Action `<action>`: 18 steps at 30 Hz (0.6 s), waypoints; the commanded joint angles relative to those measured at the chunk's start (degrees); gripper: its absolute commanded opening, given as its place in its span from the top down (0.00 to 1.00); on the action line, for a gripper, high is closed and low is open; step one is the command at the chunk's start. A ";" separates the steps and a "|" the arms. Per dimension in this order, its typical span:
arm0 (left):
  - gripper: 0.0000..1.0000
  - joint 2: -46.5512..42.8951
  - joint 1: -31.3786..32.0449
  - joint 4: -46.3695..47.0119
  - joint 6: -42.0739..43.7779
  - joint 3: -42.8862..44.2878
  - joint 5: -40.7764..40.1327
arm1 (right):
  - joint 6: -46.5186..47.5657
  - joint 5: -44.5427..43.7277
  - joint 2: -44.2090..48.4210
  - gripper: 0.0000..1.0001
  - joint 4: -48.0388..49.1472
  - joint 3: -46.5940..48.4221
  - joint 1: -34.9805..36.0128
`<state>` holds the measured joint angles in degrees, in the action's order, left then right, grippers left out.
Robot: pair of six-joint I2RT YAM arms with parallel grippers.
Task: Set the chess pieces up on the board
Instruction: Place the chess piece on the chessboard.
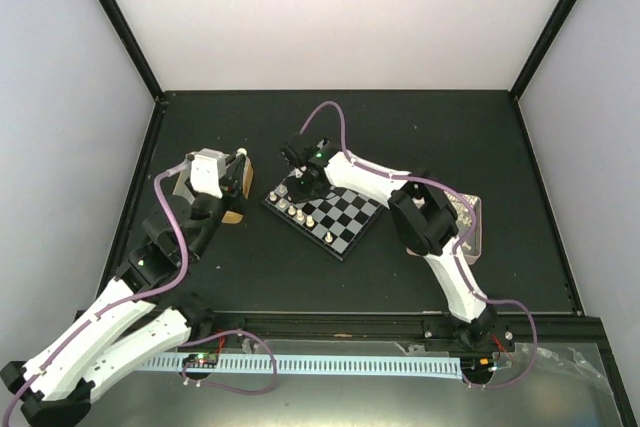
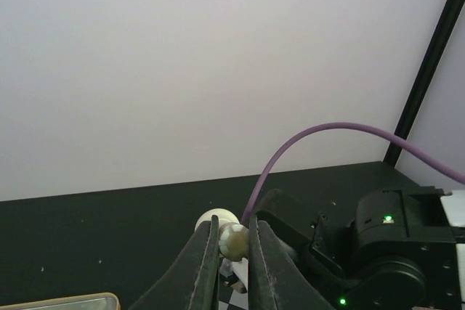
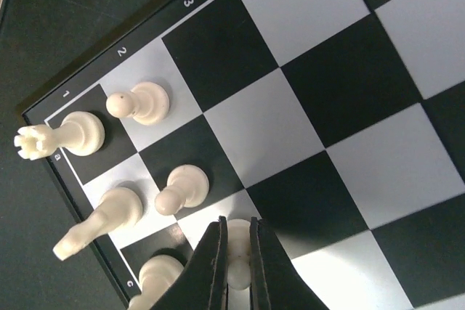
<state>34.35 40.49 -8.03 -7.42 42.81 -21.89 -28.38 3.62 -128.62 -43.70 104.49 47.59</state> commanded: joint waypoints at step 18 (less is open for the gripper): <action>0.95 -0.48 -1.59 1.36 -0.79 -0.20 -0.49 | 0.25 -1.22 -3.52 0.93 -7.47 5.29 1.84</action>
<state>34.02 39.55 -7.66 -7.60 42.54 -22.48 -28.38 3.07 -131.00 -49.54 108.64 48.80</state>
